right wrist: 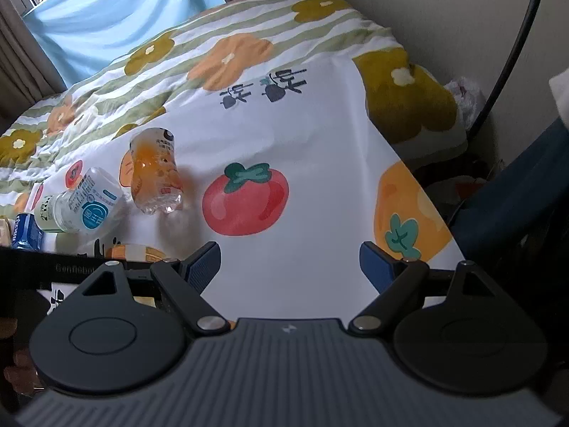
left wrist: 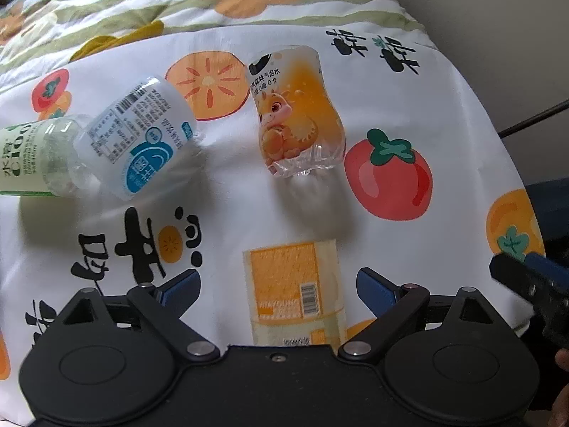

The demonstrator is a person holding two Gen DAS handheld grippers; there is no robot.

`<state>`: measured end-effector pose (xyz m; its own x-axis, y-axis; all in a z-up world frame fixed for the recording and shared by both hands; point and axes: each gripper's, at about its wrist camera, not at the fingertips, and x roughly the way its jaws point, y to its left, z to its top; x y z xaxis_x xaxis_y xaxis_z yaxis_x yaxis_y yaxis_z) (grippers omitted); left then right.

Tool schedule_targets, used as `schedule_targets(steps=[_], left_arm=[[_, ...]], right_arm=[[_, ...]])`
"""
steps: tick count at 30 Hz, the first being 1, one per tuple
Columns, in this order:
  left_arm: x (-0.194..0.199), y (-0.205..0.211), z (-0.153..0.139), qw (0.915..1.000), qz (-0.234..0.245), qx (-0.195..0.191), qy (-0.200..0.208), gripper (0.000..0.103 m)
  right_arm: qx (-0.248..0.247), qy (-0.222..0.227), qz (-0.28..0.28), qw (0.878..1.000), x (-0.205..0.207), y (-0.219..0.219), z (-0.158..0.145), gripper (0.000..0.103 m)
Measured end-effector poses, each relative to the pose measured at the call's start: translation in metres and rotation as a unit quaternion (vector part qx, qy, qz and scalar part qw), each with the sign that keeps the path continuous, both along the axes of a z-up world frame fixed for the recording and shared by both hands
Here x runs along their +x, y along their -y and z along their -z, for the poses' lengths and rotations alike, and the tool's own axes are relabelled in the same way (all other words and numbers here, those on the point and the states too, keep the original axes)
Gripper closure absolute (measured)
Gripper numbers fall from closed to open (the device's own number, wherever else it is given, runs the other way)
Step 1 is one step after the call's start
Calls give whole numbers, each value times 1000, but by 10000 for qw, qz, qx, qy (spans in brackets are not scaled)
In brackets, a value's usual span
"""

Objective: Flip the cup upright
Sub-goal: 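Close the left tool around the cup's body, then rotate the cup opening-up with the left tool, set it down, open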

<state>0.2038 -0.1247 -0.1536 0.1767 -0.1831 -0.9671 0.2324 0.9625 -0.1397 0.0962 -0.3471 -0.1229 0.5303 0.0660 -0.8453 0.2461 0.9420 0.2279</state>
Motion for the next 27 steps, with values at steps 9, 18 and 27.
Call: schedule_targets(steps=[9, 18, 27], left_arm=[[14, 6, 12, 9992, -128, 85, -366, 8], [20, 10, 24, 9969, -139, 135, -760, 38], [10, 10, 5, 9991, -24, 11, -418, 40]], right_arm=[[101, -24, -14, 9999, 6, 12, 8, 3], [139, -6, -23, 9999, 13, 17, 11, 3], [173, 40, -35, 9998, 13, 15, 8, 3]])
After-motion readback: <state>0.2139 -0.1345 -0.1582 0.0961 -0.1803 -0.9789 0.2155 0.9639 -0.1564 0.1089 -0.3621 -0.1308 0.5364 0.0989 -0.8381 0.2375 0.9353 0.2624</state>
